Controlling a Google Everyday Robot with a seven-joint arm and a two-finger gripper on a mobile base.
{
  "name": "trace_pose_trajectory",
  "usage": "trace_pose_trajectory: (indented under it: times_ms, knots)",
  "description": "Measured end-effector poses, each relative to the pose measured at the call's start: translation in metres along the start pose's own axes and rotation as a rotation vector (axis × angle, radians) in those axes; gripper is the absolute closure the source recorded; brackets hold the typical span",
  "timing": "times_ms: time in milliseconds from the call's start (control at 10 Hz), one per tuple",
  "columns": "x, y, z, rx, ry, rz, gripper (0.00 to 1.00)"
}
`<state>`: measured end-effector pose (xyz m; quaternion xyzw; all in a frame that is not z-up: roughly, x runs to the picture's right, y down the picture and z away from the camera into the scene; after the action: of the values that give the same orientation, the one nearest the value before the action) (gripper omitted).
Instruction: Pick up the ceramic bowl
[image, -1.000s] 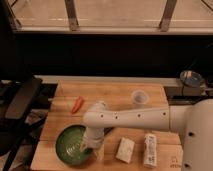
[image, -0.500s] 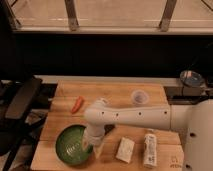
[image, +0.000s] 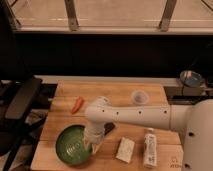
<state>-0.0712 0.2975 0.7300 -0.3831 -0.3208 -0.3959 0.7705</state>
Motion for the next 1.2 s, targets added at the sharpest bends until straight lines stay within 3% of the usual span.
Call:
trace_pose_trajectory:
  times_ms: [300,600,800,1200]
  knots:
    - [0.005,-0.009,-0.03,0.03,0.001,0.007,0.95]
    - [0.01,-0.011,-0.036,0.036,0.004,0.009,0.96]
    - [0.009,-0.011,-0.051,0.04,0.008,0.01,0.96]
    - [0.016,-0.014,-0.052,0.047,0.012,0.011,0.96]
